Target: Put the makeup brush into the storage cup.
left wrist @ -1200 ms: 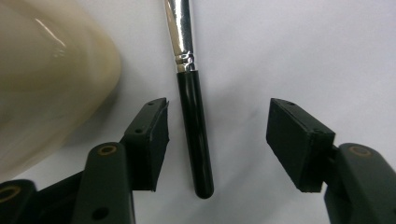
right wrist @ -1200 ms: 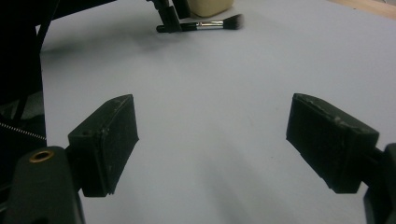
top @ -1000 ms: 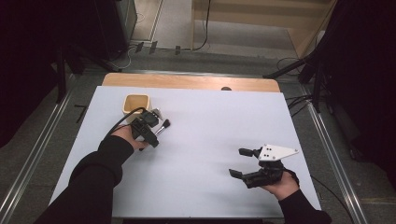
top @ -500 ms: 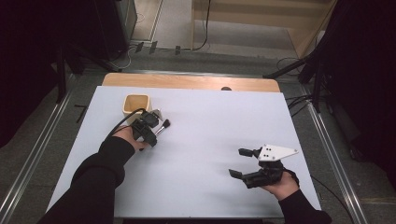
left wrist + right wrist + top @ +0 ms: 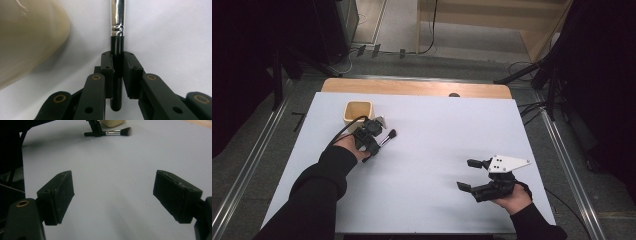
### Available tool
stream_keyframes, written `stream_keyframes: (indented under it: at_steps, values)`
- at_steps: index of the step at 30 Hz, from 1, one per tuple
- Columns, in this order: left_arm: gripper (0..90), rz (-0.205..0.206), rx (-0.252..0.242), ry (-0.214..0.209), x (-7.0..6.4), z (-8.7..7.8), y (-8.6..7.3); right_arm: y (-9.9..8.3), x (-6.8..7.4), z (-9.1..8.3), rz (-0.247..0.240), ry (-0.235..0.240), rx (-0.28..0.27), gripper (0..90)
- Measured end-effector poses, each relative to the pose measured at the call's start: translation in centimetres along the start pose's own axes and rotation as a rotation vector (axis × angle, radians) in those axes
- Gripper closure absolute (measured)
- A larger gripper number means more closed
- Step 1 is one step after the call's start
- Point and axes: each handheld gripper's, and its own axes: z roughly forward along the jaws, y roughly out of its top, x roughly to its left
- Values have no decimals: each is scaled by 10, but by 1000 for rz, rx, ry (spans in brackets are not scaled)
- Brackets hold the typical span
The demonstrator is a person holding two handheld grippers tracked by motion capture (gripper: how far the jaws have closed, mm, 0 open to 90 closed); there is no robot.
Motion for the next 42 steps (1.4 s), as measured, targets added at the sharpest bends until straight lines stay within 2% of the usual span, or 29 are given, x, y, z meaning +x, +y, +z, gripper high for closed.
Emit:
stream_keyframes:
  at_steps: [12, 18, 27, 32, 42]
  values:
    - [804, -4, -4, -36, 5, -3, -1, 0, 0, 0, 1, 0, -1, 179]
    - [804, -7, -39, -72, 4, -13, -3, 0, -1, 0, 3, 0, 0, 179]
    - [803, -19, -120, -187, 3, -34, -8, 0, 0, 0, 11, -1, 0, 178]
    - [803, -30, -166, -265, 2, -42, -11, 0, -1, 1, 51, -3, -14, 169]
    - [803, -43, -248, -374, -3, -47, -24, 0, -4, 1, 120, -10, -16, 158]
